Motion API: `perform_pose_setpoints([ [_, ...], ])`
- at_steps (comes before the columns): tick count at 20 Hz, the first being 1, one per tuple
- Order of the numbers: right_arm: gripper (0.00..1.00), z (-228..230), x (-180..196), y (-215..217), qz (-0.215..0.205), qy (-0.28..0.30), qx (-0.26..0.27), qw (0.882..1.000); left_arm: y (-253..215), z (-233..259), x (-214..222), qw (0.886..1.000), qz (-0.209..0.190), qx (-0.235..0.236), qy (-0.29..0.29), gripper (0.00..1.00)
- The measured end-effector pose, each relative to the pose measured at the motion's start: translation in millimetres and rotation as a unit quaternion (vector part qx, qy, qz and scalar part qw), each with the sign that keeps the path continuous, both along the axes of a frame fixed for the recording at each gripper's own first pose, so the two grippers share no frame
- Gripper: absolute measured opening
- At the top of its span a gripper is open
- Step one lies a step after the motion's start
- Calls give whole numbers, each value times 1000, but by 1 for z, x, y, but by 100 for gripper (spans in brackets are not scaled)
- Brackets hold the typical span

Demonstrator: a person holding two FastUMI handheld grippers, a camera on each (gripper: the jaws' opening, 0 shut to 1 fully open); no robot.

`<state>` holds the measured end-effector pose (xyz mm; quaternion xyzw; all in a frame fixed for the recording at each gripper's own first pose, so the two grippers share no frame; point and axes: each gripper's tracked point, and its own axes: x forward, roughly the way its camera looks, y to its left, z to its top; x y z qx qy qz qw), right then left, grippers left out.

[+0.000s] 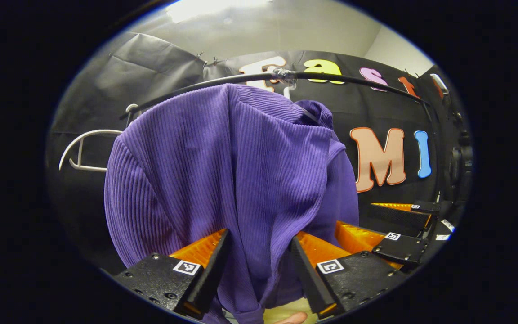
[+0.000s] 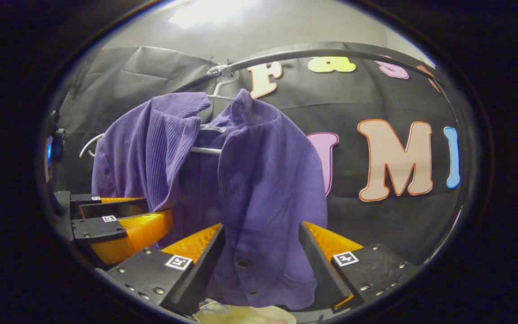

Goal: Grasp the clothes on the hanger with both hands and then place them into the laundry hamper below.

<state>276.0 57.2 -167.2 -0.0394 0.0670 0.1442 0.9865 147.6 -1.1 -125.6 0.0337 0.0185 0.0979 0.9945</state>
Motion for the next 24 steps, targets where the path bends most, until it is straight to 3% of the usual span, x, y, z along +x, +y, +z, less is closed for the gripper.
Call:
perform_pose_setpoints([
  [1, 94, 0, 5, 6, 3, -3, 3, 1000, 3, -3, 1, 1000, -4, 10, 3, 69],
  [2, 98, 2, 10, 8, 0, -12, 0, 1000, 7, -5, -1, 1000, 0, 15, 6, 64],
  [5, 99, 4, 26, 10, -15, -43, -33, 998, -11, -19, 0, 999, -23, 4, 24, 43],
  [7, 96, 2, 35, 18, -11, -54, -44, 997, -19, -19, 1, 1000, -14, 6, 18, 42],
  [8, 94, 2, 40, 17, -14, -63, -44, 997, -10, -16, 5, 1000, 17, 16, 7, 49],
  [9, 96, 11, 44, 13, -21, -70, -39, 997, -8, -12, 6, 999, 26, 28, -5, 43],
  [10, 98, 17, 51, 15, -20, -81, -40, 996, -6, -10, 10, 999, 28, 21, -10, 38],
  [12, 96, 21, 61, 34, 6, -78, -33, 996, -12, -11, 12, 1000, 9, -4, -11, 41],
  [14, 97, 28, 70, 40, 5, -82, -32, 996, -7, -8, 13, 999, -8, -26, -20, 17],
  [15, 96, 31, 75, 35, -15, -85, -34, 996, -5, -8, 12, 999, -14, -33, -15, 6],
  [20, 96, 31, 90, -16, -129, -71, -14, 989, -16, 1, -10, 997, -71, -25, -8, 1],
  [22, 60, 34, 99, -33, -155, -62, 2, 986, -18, 5, -18, 996, -91, -26, -6, 1],
  [24, 24, 33, 102, -31, -155, -41, 16, 987, -19, 12, -30, 993, -111, -40, -7, 1],
])
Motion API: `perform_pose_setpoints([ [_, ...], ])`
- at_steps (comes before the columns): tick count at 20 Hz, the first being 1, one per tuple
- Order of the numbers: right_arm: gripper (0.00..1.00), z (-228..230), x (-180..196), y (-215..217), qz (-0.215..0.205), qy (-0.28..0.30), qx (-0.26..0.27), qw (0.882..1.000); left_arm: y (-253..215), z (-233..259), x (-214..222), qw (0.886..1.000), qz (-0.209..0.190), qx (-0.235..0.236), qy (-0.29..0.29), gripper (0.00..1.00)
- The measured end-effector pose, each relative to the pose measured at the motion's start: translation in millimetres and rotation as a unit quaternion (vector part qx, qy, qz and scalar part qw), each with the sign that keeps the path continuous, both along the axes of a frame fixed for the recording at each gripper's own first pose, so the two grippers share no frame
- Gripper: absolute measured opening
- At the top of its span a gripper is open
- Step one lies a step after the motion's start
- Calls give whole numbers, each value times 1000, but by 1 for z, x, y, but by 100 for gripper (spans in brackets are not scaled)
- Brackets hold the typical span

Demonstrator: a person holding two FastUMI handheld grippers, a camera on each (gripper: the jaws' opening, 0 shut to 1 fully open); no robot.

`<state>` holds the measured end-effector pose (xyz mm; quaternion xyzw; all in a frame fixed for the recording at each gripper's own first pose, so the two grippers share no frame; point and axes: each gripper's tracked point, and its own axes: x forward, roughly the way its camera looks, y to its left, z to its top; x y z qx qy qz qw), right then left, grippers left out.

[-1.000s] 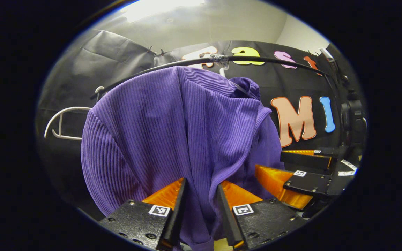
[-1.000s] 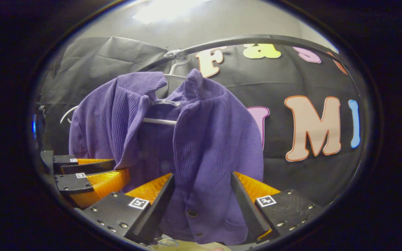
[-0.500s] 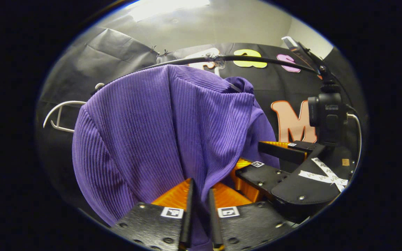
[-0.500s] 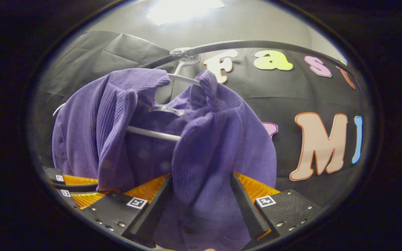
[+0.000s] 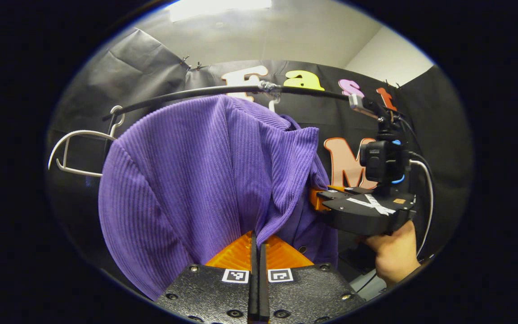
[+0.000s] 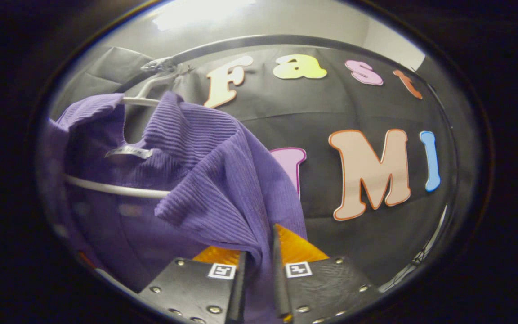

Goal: Grasp the clothes on the hanger with both hands and then place them into the laundry hamper below.

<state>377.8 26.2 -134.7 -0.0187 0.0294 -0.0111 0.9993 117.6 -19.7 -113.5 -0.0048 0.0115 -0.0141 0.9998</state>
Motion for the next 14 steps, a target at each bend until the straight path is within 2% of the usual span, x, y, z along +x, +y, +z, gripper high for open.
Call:
perform_pose_setpoints([
  [2, 22, -1, -4, 6, 15, 2, 1, 1000, -3, 8, -12, 999, -29, -22, 6, 1],
  [3, 3, 0, -3, 1, 6, -3, -6, 1000, -3, 11, -18, 999, -41, -28, 10, 1],
  [5, 5, 3, -22, 9, 28, -4, -21, 999, 6, 20, -34, 998, -57, -32, 8, 0],
  [7, 6, 11, -34, 5, 28, -22, -40, 999, 20, 28, -45, 998, -59, -31, -1, 0],
  [8, 0, 11, -33, 5, 31, -25, -43, 998, 22, 37, -51, 997, -65, -33, -7, 0],
  [10, 1, 18, -40, 6, 51, -18, -40, 998, 26, 46, -62, 997, -78, -27, -10, 0],
  [14, 1, 38, -53, -12, 38, -21, -61, 997, 32, 75, -89, 994, -110, -17, -19, 0],
])
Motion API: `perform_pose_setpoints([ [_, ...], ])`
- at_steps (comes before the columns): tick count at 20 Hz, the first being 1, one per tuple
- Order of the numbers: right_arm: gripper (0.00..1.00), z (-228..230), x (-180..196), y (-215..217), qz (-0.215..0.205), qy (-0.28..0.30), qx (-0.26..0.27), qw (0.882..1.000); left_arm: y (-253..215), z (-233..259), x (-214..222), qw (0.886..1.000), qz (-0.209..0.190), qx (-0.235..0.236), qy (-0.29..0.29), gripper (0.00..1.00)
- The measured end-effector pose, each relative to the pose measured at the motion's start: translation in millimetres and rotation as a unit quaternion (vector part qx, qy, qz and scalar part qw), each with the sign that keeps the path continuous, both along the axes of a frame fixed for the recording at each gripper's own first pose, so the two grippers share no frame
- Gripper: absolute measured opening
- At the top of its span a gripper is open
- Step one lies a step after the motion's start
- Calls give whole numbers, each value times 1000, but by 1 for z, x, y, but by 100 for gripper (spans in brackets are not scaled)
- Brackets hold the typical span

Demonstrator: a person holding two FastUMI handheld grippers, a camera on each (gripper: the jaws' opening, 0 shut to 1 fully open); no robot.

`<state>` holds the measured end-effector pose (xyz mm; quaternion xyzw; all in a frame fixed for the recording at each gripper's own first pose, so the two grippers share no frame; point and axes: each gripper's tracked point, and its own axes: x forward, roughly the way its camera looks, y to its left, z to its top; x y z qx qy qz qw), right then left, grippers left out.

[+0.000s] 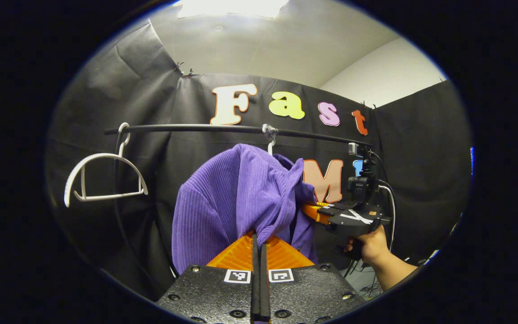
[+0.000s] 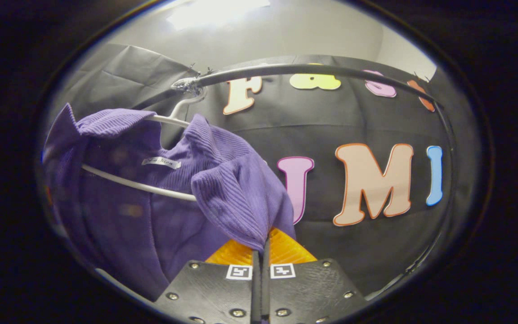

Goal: Grasp the clothes on the hanger with both hands and then place them into the laundry hamper below.

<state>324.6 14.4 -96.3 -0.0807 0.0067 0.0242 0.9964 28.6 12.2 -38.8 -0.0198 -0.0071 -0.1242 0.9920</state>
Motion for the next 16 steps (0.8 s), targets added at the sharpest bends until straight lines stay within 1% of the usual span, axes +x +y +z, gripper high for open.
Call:
perform_pose_setpoints([
  [1, 1, 10, -4, -8, -12, -12, -8, 1000, 0, 5, -4, 1000, -9, 0, 4, 0],
  [3, 0, 23, -6, -13, -21, -19, 3, 1000, 5, 18, -11, 1000, -21, -2, 7, 0],
  [5, 0, 34, -4, -18, -30, -25, 11, 999, 25, 32, -8, 1000, -5, 5, -5, 0],
  [8, 0, 43, -1, -25, -44, -28, 3, 999, 55, 55, -3, 998, 33, 23, -38, 0],
  [10, 0, 49, 4, -30, -58, -34, -12, 998, 68, 71, 2, 996, 47, 31, -66, 0],
  [12, 0, 54, 9, -34, -69, -37, -23, 997, 88, 76, 7, 994, 71, 39, -76, 0],
  [14, 0, 58, 16, -41, -79, -38, -20, 996, 99, 84, 12, 991, 86, 48, -86, 0],
  [16, 0, 63, 24, -46, -85, -40, -11, 996, 108, 90, 15, 989, 93, 54, -105, 0],
])
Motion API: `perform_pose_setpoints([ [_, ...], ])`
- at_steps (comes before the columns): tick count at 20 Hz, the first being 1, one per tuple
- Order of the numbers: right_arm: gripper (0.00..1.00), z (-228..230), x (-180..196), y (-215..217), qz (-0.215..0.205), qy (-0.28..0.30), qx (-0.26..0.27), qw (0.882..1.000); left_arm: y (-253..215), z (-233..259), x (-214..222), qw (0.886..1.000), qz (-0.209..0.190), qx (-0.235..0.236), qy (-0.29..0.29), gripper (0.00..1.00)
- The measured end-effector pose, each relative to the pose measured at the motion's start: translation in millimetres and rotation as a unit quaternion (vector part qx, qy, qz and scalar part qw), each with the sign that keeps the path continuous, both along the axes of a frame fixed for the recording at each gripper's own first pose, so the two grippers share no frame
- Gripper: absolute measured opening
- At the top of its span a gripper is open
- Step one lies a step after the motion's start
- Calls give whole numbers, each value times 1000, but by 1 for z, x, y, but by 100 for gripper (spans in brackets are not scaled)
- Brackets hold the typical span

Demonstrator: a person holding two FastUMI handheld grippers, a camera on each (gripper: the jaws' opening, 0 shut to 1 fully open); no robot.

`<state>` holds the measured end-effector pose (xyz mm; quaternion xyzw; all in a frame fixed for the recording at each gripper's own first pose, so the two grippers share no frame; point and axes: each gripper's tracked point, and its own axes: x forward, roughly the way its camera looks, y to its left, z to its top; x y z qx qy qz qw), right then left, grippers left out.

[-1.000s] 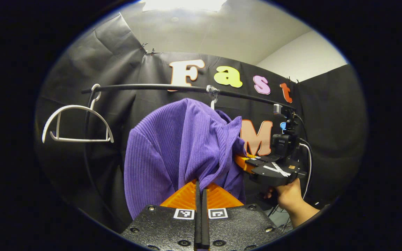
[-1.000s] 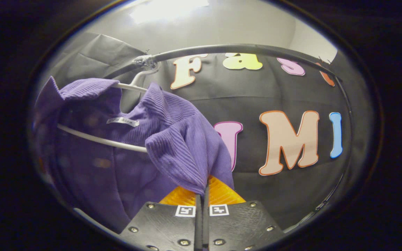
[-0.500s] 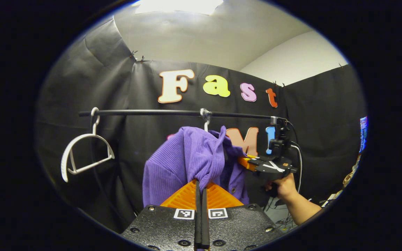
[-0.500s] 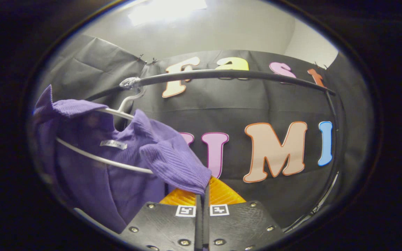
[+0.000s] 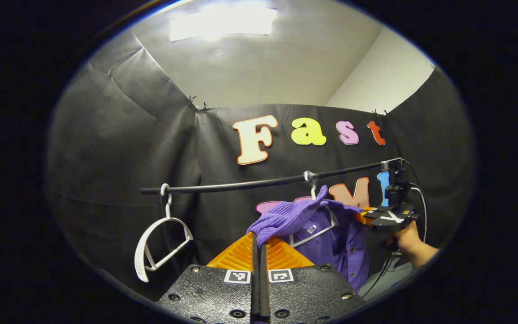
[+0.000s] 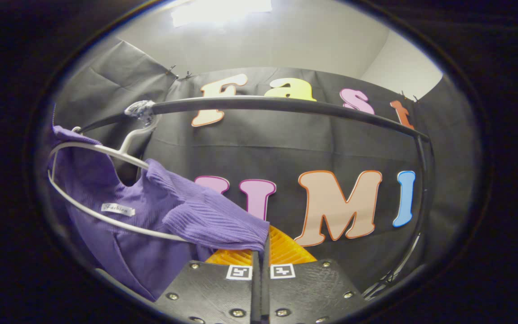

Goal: Grasp the clothes on the hanger with both hands and then place them into the laundry hamper below.

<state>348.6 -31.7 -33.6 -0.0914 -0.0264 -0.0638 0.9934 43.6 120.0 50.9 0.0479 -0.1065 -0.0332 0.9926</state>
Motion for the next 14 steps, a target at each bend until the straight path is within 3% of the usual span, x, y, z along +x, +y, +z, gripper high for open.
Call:
perform_pose_setpoints([
  [5, 0, -3, 22, -5, -9, 9, 10, 1000, 29, 5, 21, 999, 38, 1, -17, 0],
  [9, 0, -16, 42, -6, -12, 33, 15, 999, 34, -26, 44, 999, 35, -12, 36, 0],
  [14, 0, -45, 66, -22, -33, 57, 33, 997, 40, -51, 61, 997, 35, -21, 62, 0],
])
